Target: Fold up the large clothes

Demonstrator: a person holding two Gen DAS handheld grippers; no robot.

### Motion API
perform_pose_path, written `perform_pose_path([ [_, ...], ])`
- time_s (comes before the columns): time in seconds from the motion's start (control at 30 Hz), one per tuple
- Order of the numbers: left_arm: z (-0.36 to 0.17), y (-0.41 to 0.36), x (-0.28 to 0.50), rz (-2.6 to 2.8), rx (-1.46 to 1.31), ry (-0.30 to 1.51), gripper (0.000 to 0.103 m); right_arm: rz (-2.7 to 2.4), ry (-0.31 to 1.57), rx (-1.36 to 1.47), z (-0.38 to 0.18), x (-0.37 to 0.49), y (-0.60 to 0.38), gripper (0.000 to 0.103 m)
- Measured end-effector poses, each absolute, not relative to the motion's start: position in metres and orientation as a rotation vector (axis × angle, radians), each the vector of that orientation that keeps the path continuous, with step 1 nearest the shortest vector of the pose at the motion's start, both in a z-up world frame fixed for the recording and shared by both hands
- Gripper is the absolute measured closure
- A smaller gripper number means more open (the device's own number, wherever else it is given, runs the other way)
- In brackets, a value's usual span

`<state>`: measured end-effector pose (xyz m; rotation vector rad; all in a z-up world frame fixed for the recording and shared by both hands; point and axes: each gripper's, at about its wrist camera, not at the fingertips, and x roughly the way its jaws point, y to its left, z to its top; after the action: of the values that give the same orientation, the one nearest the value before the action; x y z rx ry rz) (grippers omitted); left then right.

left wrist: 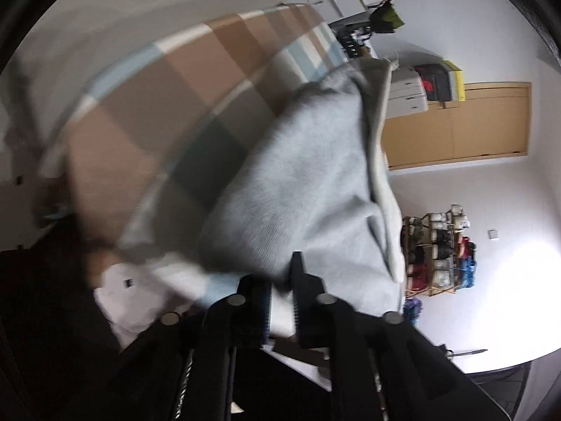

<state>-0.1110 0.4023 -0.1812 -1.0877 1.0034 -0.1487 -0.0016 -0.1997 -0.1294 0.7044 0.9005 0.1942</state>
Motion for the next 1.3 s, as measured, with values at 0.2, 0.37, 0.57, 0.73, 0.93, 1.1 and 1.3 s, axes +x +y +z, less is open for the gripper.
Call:
perform_pose_path([
  [0.2,-0.114,0.382,-0.106,-0.177,-0.755,0.940,0.044,0.207,0.856,0.540,-0.093,-0.021,-0.194,0.049],
  [0.37,-0.054,0.299,-0.059,-0.221,-0.212,0.883,0.020,0.281,0.715,0.215,-0.049,-0.001,-0.154,0.024],
  [0.57,-0.084,0.204,0.041,-0.235,0.142,1.151,0.020,0.327,0.727,0.291,-0.067,0.031,-0.125,0.024],
  [0.73,-0.098,0.140,0.088,-0.240,0.365,1.145,0.020,0.351,0.670,0.454,-0.105,0.033,-0.123,0.022],
  [0.93,-0.121,0.089,0.081,-0.360,0.746,1.053,0.020,0.316,0.635,0.415,-0.108,0.022,-0.141,0.013],
  [1.1,-0.120,0.079,0.082,-0.457,0.832,1.015,0.020,0.338,0.675,0.516,-0.114,0.029,-0.156,0.011],
  [1.3,-0.113,0.074,0.070,-0.640,0.809,1.029,0.020,0.403,0.648,0.529,-0.108,0.025,-0.154,0.011],
])
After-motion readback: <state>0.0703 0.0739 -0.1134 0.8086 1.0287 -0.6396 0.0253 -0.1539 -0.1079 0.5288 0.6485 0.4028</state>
